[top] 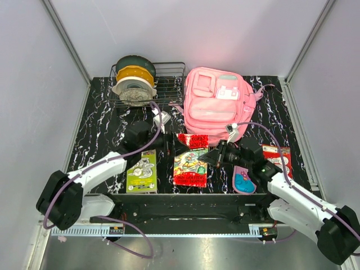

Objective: Pack the student bag
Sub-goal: Pick up the book from the center of the board.

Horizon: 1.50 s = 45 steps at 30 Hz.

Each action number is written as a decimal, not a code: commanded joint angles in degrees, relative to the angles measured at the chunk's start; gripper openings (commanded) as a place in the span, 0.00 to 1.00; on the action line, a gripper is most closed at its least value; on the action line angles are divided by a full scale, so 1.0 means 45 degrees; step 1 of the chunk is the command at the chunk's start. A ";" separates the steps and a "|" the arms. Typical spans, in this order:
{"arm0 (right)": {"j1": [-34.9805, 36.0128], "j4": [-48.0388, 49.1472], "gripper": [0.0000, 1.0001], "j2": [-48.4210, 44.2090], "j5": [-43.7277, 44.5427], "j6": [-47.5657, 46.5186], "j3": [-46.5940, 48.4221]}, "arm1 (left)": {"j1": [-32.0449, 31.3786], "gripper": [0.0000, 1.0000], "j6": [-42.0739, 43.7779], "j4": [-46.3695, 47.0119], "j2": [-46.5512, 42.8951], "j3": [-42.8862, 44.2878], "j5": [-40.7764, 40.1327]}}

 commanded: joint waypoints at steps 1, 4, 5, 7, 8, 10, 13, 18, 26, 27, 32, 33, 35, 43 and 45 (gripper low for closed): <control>0.0043 0.2820 0.00 0.0438 -0.1593 0.0065 0.0452 | 0.0042 0.99 -0.0412 0.2283 0.0498 0.0333 0.2996; 0.0043 0.2763 0.00 0.0829 -0.1926 -0.0247 0.0725 | 0.0022 0.96 -0.0607 0.3084 0.0479 0.0158 0.3584; 0.0043 0.2588 0.00 0.0889 -0.1907 -0.0364 0.0784 | 0.0041 0.94 -0.0588 0.3027 0.0363 0.0157 0.3606; 0.0043 0.2237 0.00 0.1025 -0.1791 -0.0696 0.0959 | 0.0022 0.82 -0.0374 0.2813 0.0265 0.0254 0.3509; 0.0043 0.1945 0.00 0.1046 -0.1790 -0.0814 0.1037 | 0.0041 0.69 -0.0276 0.2619 0.0129 0.0274 0.3450; 0.0043 0.1650 0.00 0.1104 -0.1615 -0.1068 0.1155 | 0.0042 0.55 -0.0100 0.2403 0.0011 0.0313 0.3081; 0.0043 0.1552 0.00 0.1085 -0.1361 -0.1069 0.1194 | 0.0042 0.18 0.0037 0.2148 0.0049 0.0430 0.3059; 0.0043 -0.0045 0.70 0.0852 0.0602 -0.1127 0.1525 | 0.0061 0.00 0.0095 0.1465 -0.0106 0.0470 0.1480; 0.0043 -0.3196 1.00 -0.1745 0.4070 0.0004 0.0942 | 0.1016 0.00 -0.0216 0.0741 -0.2234 0.0800 -0.1979; 0.0043 -0.2943 1.00 -0.1902 0.3489 0.0547 0.0554 | 0.1076 0.00 -0.0546 0.0780 -0.2313 0.1014 -0.2077; 0.0043 0.2042 1.00 -0.1651 0.1259 0.3087 -0.1205 | 0.1096 0.00 -0.1913 0.2570 -0.2314 0.1388 -0.2370; 0.0062 0.2639 1.00 -0.1456 0.1025 0.3710 -0.1614 | 0.1096 0.00 -0.2457 0.2926 -0.2334 0.1349 -0.2467; 0.0082 0.3635 1.00 -0.0831 0.1022 0.3930 -0.1696 | 0.1116 0.00 -0.3007 0.3958 -0.2140 0.1349 -0.2546; 0.0199 0.6957 1.00 0.1179 0.1628 0.4674 -0.1892 | 0.1116 0.00 -0.5625 0.6560 -0.0909 0.1525 -0.1883; 0.0199 0.7994 1.00 0.1455 0.1647 0.4713 -0.1814 | 0.1116 0.00 -0.6171 0.7225 -0.0674 0.1330 -0.1863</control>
